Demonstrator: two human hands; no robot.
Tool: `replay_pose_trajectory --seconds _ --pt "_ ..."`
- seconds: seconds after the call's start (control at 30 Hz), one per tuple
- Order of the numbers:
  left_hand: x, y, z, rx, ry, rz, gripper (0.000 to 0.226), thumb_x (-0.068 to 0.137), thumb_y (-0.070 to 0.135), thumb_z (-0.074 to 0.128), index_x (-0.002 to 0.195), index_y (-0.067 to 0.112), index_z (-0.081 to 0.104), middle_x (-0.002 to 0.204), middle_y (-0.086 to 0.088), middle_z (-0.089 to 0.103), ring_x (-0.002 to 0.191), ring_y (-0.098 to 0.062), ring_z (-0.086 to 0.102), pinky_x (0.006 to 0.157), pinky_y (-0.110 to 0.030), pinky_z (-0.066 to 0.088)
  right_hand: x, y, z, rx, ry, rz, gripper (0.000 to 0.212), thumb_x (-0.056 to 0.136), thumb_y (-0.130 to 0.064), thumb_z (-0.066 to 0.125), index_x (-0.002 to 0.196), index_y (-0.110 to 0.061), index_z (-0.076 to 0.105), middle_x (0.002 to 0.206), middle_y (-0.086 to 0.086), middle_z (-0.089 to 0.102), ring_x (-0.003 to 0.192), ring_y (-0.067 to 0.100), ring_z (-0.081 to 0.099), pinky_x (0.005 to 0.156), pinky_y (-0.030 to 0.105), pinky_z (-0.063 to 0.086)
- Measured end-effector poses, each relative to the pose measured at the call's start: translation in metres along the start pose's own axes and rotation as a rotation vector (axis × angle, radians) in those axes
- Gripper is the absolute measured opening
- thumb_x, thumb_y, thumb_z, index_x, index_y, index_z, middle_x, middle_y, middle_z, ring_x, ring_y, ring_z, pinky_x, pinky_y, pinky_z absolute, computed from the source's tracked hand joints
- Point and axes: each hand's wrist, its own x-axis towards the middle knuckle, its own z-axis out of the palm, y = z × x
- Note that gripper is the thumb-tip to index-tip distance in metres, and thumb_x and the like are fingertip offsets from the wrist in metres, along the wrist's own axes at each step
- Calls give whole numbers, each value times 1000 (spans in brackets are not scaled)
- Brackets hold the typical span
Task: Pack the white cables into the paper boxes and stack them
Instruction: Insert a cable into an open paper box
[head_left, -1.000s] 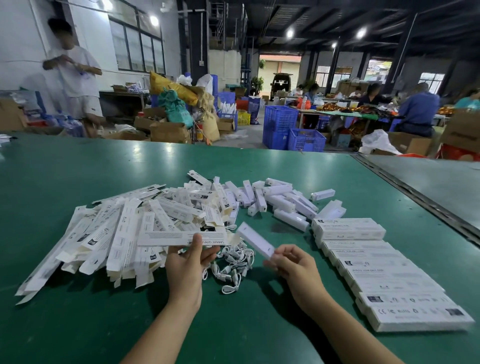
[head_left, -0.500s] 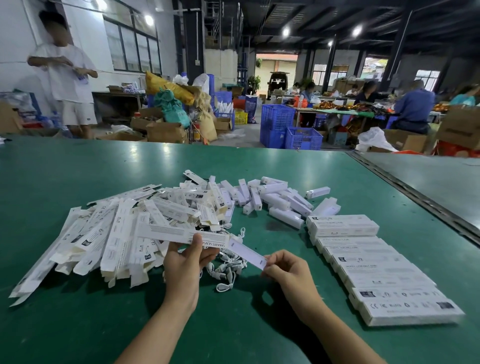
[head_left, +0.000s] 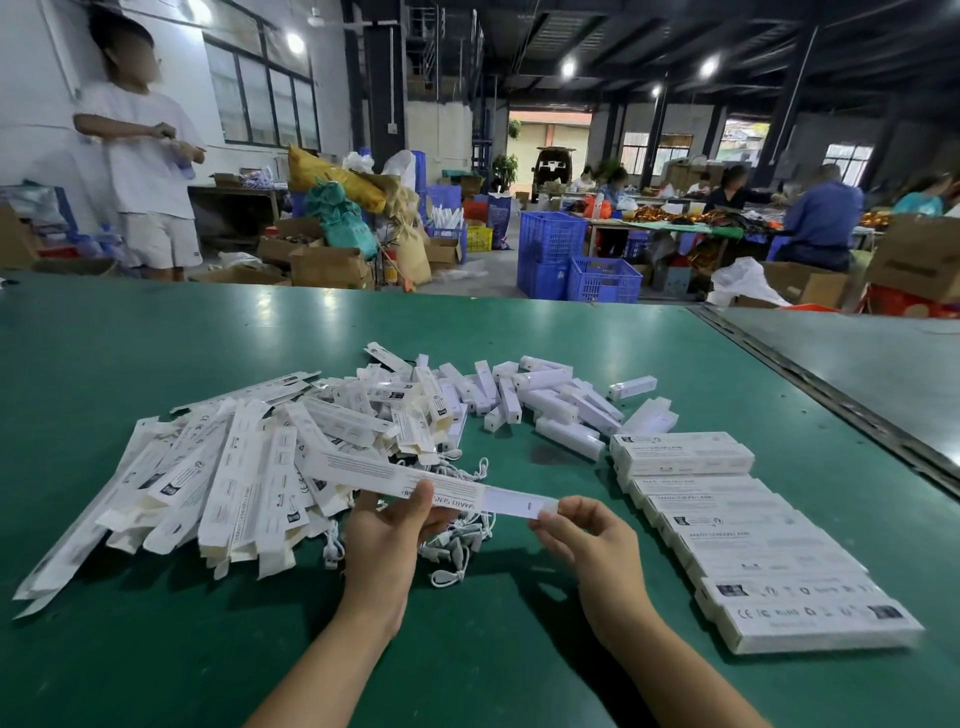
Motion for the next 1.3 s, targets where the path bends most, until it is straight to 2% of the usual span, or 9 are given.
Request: replay_pose_trajectory --seconds 0.3,0.5,0.67,0.9,1.0,1.1,1.17,1.23,1.3 --pt "1 -6 -3 79 -4 21 44 74 35 73 107 8 63 96 -16 76 85 -32 75 75 -31 62 -6 -1 8 13 -141 52 8 90 -5 65 97 -5 68 92 13 74 75 32 73 61 27 57" --pt "-4 -8 0 138 -90 36 38 76 32 74 106 11 65 95 -10 77 85 -28 76 70 -24 59 -12 -5 10 -4 -290 67 13 88 -17 66 97 -24 72 106 10 73 71 32 73 60 28 56" --pt "-7 -7 2 150 -140 42 36 76 36 73 102 12 67 94 -10 77 83 -30 76 68 -23 59 -15 -7 13 62 -400 178 40 77 -32 69 116 -29 66 117 6 70 72 34 72 62 33 57" --pt "-13 -7 5 179 -227 -38 79 59 65 83 108 6 63 96 -14 77 83 -30 76 69 -29 61 -19 -15 11 217 -717 337 68 79 -53 64 140 -35 41 133 8 62 72 28 72 66 33 55" --pt "-9 -5 5 163 -172 -38 73 63 62 83 107 6 64 94 -13 77 82 -30 76 72 -36 63 -19 -13 14 238 -600 304 67 76 -60 66 135 -33 48 125 8 66 64 27 69 60 31 53" --pt "-4 -2 2 72 -48 -37 51 74 39 73 107 3 61 91 -14 77 76 -29 76 64 -26 60 -15 -4 15 -105 -226 5 37 82 -50 64 106 -22 63 89 6 72 52 19 56 50 25 45" --pt "0 -1 0 51 18 -22 43 76 35 70 107 7 59 86 -11 76 70 -28 75 60 -25 59 -11 1 12 -470 -120 -286 5 89 -28 69 88 -24 66 75 -7 67 58 9 54 55 18 44" --pt "2 -1 -1 50 69 2 39 77 35 69 105 10 59 81 -6 75 64 -25 74 56 -25 58 -11 5 12 -824 -231 -469 7 92 -24 66 96 -28 69 89 -17 64 78 1 58 72 14 45" --pt "3 -1 -1 52 106 20 36 80 33 68 104 10 58 76 -1 74 59 -21 72 52 -24 56 -9 12 13 -1147 -430 -546 27 93 -36 60 120 -30 64 123 -10 55 111 6 51 96 21 41"
